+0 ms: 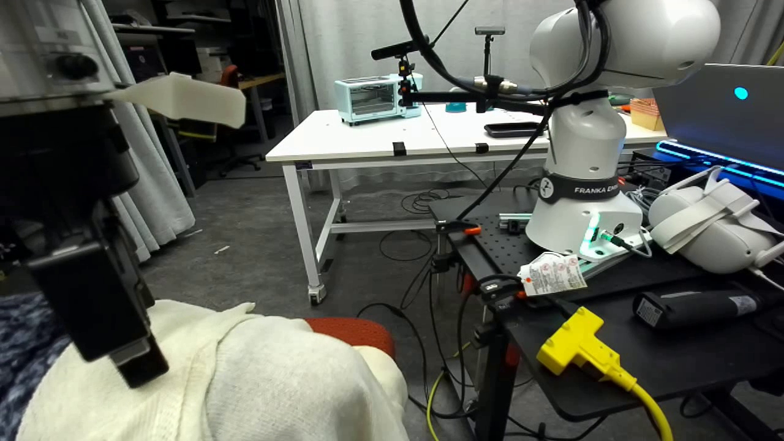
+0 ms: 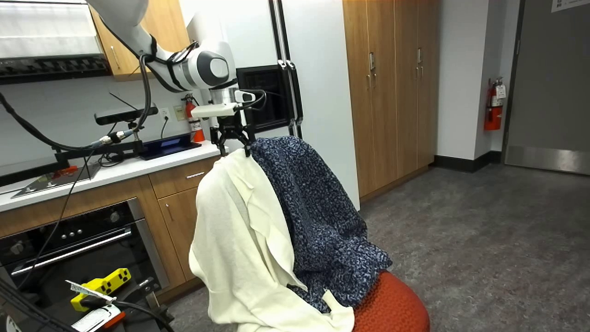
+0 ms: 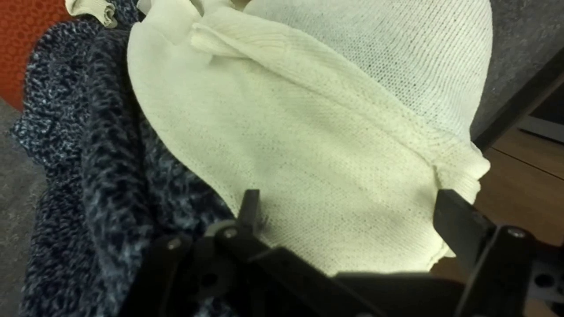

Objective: Pick up the two clothes from the chair support and put them no the sitting base of the chair.

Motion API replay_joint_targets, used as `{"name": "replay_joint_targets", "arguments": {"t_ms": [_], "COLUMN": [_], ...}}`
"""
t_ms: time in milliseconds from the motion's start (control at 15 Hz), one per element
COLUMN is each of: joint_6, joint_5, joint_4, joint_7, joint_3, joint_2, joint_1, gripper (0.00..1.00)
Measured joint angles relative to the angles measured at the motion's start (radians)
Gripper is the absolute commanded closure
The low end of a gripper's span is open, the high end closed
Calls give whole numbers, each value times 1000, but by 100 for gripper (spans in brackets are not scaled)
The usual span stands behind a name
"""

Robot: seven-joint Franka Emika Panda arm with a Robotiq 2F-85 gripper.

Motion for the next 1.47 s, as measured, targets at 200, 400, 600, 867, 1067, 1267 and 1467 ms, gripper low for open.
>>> {"name": "replay_joint_targets", "arguments": {"t_ms": [200,400,600,867,1067,1267,1467], "joint_6": [0,0,0,0,-4,-33,-86], "joint_5": [0,10,21,30,59,109,153], "joint_4": [-15,-24,-23,-22,-23,-24,-26], "joint_7": [0,0,0,1,1,2,2], "joint_3": [-10,-13,-11,-16,-17,-17,-17], "joint_2": [4,5,2,-2,-12,-43,-111], "joint_1": [-7,-15,-15,-21,-35,-50,-68], "gripper": [21,54,75,100,97,97,97]}}
